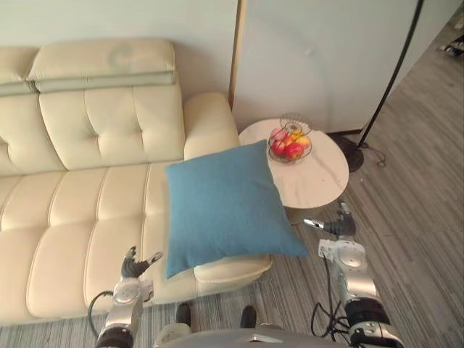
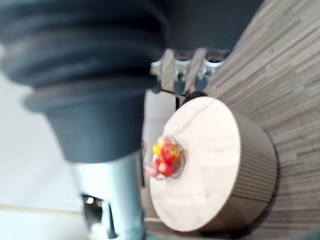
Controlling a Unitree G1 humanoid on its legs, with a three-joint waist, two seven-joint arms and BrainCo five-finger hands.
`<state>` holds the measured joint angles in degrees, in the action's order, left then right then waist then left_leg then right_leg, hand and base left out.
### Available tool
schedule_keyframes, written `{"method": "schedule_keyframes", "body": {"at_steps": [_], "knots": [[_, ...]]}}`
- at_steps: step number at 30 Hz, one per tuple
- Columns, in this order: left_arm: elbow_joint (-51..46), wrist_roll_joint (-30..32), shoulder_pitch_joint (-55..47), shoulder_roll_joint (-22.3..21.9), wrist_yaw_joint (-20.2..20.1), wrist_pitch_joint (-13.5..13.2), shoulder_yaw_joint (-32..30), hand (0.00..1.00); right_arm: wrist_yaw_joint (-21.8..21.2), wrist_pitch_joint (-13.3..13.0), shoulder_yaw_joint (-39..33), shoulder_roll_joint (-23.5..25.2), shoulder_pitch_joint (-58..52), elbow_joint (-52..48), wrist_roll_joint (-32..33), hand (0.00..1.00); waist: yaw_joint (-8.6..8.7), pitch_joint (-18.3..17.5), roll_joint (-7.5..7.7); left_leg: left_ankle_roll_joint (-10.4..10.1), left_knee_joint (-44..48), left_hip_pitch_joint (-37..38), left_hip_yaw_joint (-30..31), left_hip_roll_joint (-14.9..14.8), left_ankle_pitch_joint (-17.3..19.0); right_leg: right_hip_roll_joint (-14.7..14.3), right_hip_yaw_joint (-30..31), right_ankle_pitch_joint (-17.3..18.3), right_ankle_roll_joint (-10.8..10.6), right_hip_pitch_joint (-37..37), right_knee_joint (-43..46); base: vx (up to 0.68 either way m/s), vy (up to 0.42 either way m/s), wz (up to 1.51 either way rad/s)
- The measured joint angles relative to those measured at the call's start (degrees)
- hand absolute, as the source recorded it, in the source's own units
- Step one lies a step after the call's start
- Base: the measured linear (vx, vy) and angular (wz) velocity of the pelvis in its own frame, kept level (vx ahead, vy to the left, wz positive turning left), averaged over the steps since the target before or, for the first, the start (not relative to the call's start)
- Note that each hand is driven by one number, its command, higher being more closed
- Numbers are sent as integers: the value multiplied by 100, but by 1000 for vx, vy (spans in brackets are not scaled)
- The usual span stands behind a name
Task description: Pick up cushions and gather them together orderly.
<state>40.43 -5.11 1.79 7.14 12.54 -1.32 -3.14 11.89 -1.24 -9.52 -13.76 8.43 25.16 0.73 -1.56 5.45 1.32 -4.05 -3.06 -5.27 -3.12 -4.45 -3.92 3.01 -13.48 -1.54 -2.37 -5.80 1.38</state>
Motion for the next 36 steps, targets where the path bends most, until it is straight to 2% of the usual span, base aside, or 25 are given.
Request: {"method": "schedule_keyframes", "body": {"at_steps": [3,7,8,9,10,16,18,21,24,28,31,36], "knots": [[-188,-200,510,-132,2,-6,455,0,-67,2,275,73,444,0,0,0,-72,374,4,-1,313,-447,18,-4,1,3,-32,-38,57,-302,94,-37,-6,15],[-267,-441,1282,-296,27,-32,819,0,-32,13,740,231,1164,51,3,0,-88,821,-13,0,655,-1037,24,-26,2,31,-31,-76,113,-837,330,-108,-1,4],[-260,-564,1551,-321,137,-31,834,0,9,27,910,231,1401,57,10,100,-82,975,-28,11,700,-1179,23,-29,-8,40,-30,-88,128,-980,397,-128,-7,-2],[-226,-634,1731,-294,212,-31,823,0,84,28,1027,229,1561,57,14,100,-74,1078,-40,23,690,-1249,16,-29,-25,44,-22,-104,136,-1057,425,-126,-4,1],[-182,-680,1842,-259,234,-31,820,100,124,30,1070,217,1658,70,18,100,-73,1132,-55,25,685,-1299,16,-29,-30,46,-22,-111,140,-1089,430,-134,1,-2],[-100,-984,2627,231,439,-36,695,100,131,35,1433,143,2173,274,238,100,-85,1262,-82,45,463,-1468,-2,-38,-280,63,-16,-167,167,-1447,531,-41,-2,-1],[-186,-1155,2680,407,477,-167,644,100,122,-6,1514,138,2153,272,378,100,-71,1264,-87,36,393,-1465,-17,-38,-293,64,2,-165,167,-1491,538,-12,-4,-4],[-433,-1294,2676,452,496,-222,593,100,121,-68,1505,129,2061,195,500,100,-77,1265,-89,30,272,-1449,-25,-39,-355,60,7,-164,169,-1539,537,0,-1,-1],[-974,-1327,2503,391,552,-261,592,100,118,-134,1481,183,1640,-351,575,100,-114,1264,-90,16,224,-1377,-35,-39,-373,55,10,-156,174,-1488,512,32,-3,-1],[-2120,-1241,1784,140,593,-421,644,100,103,-230,1270,528,706,-987,586,100,-119,1226,-137,-8,110,-1031,-29,-18,-365,53,2,-107,160,-1107,368,90,2,6],[-2768,-1135,1212,-62,523,-489,942,100,64,-235,1314,703,22,-1438,587,100,-125,1142,-256,-14,-88,-679,-17,-3,-353,61,-28,-12,117,-805,343,93,19,8],[-3471,-621,421,-469,178,-502,1355,100,-237,-233,1713,1118,-607,-1901,374,100,-90,670,-474,-22,-142,-340,90,9,-297,70,-175,86,79,-377,241,76,21,15]]}}
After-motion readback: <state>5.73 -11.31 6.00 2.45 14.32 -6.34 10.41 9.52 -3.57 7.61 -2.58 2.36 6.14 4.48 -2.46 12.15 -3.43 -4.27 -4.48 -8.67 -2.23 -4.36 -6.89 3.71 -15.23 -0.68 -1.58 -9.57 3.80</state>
